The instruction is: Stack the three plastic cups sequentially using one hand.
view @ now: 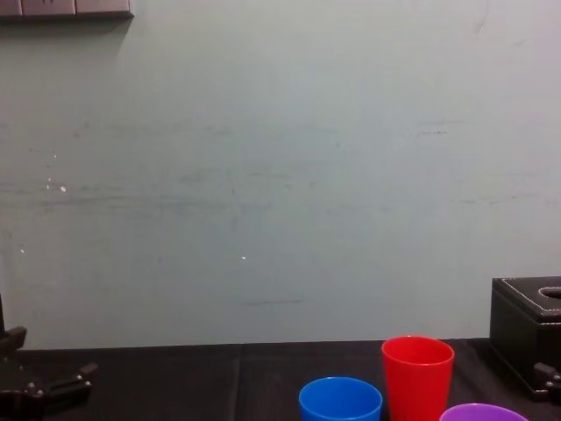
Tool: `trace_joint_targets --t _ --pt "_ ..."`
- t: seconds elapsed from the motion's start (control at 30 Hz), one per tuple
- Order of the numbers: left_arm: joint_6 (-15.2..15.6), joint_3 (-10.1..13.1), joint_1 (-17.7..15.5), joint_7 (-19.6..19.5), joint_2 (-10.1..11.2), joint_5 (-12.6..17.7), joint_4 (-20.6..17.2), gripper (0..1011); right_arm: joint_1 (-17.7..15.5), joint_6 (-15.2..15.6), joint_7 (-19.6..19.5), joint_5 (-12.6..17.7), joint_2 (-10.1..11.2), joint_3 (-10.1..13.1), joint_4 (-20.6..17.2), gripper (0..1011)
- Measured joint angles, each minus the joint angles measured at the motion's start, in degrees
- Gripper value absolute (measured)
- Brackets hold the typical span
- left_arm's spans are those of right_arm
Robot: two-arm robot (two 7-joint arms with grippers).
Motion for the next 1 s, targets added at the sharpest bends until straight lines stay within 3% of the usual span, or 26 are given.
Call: trace_joint_targets --t 1.0 --pt "0.0 0.0 0.0 0.0 0.0 0.0 0.0 1005 0.0 0.0 0.0 0.0 0.0 0.0 0.0 1003"
